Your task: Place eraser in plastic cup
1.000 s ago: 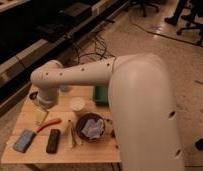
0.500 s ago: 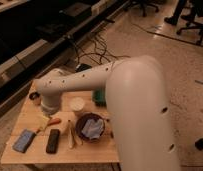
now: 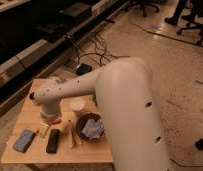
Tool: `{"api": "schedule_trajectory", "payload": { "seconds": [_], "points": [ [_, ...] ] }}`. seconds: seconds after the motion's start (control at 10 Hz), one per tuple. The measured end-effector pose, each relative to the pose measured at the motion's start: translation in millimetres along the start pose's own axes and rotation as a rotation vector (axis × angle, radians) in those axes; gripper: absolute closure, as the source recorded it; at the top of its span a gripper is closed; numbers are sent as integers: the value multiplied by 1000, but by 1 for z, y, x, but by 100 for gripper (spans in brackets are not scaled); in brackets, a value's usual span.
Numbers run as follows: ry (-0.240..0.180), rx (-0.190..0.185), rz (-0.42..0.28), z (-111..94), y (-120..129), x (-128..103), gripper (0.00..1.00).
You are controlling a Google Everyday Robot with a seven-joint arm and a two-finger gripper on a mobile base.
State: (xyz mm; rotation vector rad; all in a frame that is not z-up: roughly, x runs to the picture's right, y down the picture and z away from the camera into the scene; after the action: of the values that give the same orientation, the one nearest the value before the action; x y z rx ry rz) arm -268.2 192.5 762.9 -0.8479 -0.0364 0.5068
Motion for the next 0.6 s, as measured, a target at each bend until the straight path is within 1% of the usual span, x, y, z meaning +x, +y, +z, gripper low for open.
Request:
{"api": "schedule_trajectory", "payload": {
  "seconds": [0.3,0.6],
  "points": [
    [24,-19,41,23,7,11,20],
    [47,-15,70,37,13,15,20]
  ]
}}
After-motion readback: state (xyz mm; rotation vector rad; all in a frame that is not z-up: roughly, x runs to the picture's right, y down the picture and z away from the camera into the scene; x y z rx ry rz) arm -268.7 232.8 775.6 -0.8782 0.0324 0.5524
